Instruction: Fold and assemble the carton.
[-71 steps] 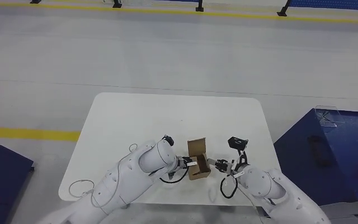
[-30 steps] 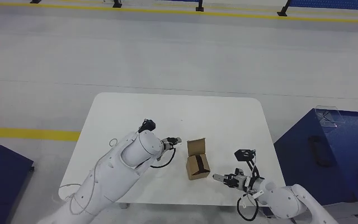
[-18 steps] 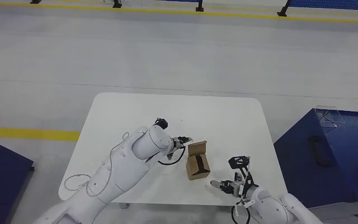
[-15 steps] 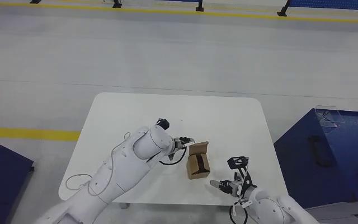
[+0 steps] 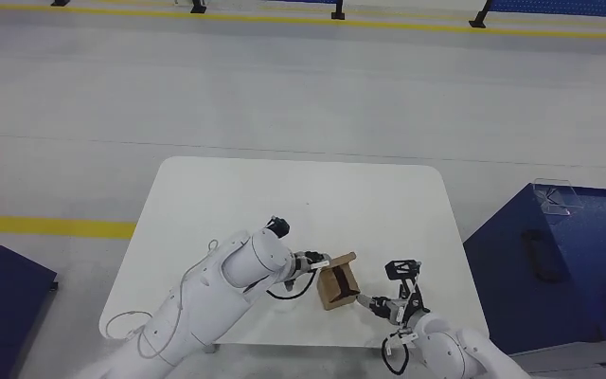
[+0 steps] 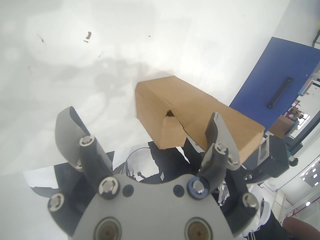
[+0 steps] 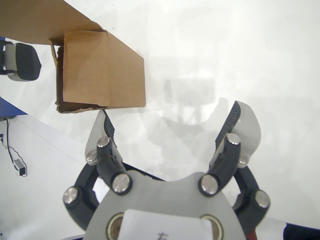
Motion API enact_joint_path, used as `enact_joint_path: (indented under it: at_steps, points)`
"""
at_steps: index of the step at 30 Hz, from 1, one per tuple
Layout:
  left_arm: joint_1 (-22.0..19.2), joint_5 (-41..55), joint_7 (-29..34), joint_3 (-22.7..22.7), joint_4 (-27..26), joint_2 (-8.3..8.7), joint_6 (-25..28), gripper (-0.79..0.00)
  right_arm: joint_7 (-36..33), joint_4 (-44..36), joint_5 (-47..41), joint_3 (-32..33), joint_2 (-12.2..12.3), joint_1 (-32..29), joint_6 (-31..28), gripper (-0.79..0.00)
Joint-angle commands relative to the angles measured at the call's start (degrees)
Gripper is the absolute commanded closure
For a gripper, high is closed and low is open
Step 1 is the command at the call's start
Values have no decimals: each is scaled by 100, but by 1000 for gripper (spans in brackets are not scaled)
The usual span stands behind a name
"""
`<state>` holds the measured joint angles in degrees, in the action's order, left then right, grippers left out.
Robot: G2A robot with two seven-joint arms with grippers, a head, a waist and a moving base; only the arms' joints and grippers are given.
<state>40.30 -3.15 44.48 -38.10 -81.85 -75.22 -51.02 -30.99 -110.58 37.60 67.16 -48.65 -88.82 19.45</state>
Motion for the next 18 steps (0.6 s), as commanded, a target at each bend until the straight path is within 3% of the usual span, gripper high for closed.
enact_joint_path:
  at_steps: [1, 18]
  points:
    - [56, -55, 32, -48, -129, 39, -45, -785, 52, 45, 26, -21, -26, 45, 65, -785]
    - [315, -230, 369, 89, -621, 138, -55, -785, 131, 424, -77, -202, -270, 550, 469, -785]
